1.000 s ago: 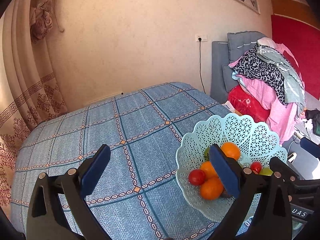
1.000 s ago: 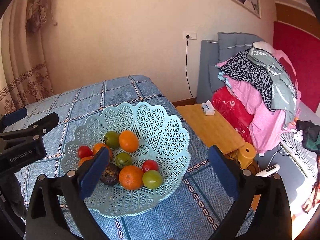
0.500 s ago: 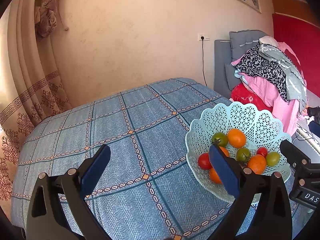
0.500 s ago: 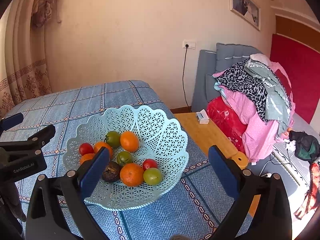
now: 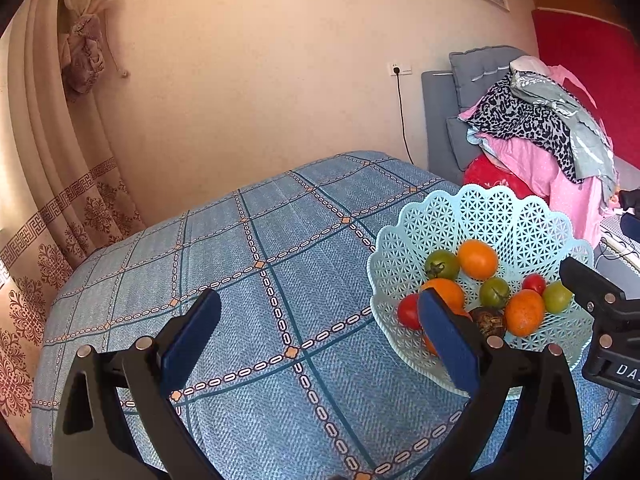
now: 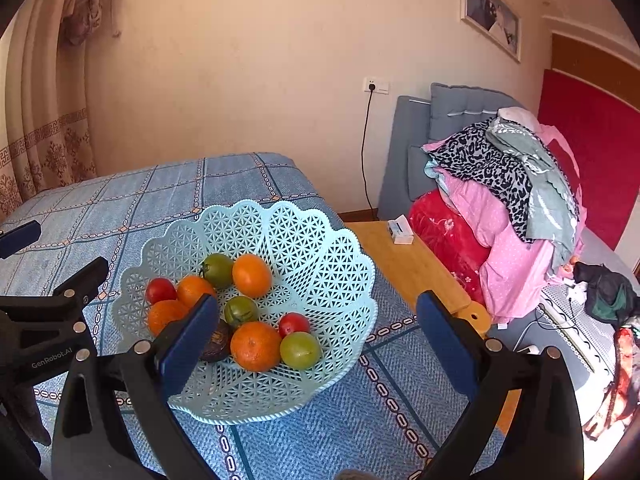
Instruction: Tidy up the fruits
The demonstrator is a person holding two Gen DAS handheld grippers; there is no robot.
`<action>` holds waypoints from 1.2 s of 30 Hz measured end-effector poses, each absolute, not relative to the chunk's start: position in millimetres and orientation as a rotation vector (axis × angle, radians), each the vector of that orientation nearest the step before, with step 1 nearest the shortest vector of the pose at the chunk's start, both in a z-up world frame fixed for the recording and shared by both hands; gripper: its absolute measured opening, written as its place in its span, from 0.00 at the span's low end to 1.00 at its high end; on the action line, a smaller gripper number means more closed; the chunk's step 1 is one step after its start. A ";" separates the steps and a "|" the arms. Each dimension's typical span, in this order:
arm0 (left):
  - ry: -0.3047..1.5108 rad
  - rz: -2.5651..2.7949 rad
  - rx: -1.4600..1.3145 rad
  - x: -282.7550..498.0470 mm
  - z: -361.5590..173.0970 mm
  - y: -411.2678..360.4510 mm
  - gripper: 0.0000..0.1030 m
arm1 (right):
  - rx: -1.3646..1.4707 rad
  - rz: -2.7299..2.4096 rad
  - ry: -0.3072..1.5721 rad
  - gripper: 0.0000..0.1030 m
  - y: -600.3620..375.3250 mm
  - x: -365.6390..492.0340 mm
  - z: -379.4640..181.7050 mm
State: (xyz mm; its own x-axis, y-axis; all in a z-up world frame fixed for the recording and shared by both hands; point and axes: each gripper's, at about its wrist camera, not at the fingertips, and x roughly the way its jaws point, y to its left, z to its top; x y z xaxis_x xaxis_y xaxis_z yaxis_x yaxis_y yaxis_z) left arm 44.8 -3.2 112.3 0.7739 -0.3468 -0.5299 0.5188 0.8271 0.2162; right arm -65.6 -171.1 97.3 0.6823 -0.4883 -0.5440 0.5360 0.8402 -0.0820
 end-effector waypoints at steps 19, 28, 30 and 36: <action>0.502 -0.472 0.367 46.0 110.9 -2.9 0.97 | 0.061 -0.557 0.612 0.95 -163.6 -59.3 89.4; 0.500 -0.472 0.370 44.9 110.3 -4.4 0.97 | 0.061 -0.569 0.610 0.95 -165.0 -59.9 89.1; 0.499 -0.472 0.370 44.8 110.3 -4.4 0.97 | 0.062 -0.570 0.614 0.95 -165.4 -59.8 88.2; 0.499 -0.473 0.372 44.7 110.6 -4.2 0.97 | 0.097 -0.553 0.624 0.95 -169.3 -58.2 85.0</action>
